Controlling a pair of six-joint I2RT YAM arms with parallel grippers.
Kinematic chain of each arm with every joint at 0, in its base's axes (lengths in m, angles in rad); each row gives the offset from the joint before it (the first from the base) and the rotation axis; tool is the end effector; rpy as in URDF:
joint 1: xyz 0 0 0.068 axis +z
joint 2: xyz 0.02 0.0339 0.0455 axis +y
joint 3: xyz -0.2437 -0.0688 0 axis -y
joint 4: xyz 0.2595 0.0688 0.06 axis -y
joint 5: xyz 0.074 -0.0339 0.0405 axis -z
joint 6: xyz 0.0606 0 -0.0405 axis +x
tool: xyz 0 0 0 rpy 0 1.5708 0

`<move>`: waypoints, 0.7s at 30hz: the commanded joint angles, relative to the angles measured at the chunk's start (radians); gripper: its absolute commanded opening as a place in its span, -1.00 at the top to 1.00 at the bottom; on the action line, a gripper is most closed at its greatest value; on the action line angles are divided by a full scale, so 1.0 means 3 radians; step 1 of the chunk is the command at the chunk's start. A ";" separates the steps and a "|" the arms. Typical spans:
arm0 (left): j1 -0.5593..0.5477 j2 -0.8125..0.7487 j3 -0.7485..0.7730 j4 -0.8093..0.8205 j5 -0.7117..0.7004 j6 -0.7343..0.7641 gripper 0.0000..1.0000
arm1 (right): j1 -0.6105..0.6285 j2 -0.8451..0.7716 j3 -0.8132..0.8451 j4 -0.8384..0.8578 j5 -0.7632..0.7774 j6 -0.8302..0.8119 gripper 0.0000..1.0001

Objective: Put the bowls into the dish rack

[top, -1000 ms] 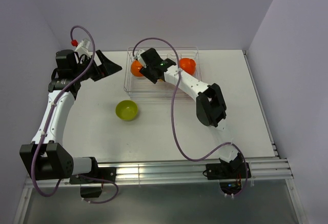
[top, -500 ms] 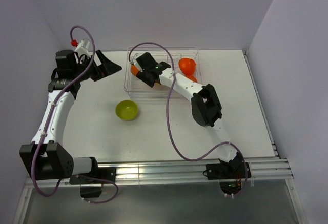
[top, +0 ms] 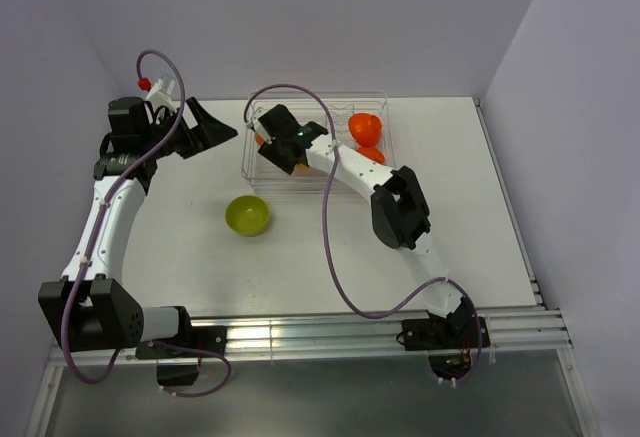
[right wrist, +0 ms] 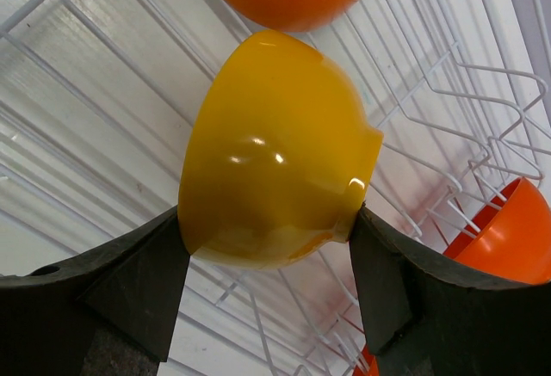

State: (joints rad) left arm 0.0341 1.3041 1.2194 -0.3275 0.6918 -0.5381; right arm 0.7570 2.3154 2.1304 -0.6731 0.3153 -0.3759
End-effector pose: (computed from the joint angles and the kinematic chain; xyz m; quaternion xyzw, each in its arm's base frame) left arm 0.3311 -0.0274 0.3381 -0.0441 0.8077 -0.4032 0.4280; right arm 0.4035 0.3553 0.2044 -0.4505 0.8104 -0.0792 0.3662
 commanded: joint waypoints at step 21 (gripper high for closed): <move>0.0014 -0.0067 0.0082 -0.0033 0.0041 0.0045 -0.96 | 0.0064 0.0279 0.0385 -0.0088 0.0125 0.0184 0.03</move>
State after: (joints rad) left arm 0.0341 1.3041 1.2194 -0.3408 0.6918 -0.5381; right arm 0.7673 2.3795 2.2189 -0.6815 0.3328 -0.3439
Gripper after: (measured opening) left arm 0.977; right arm 0.750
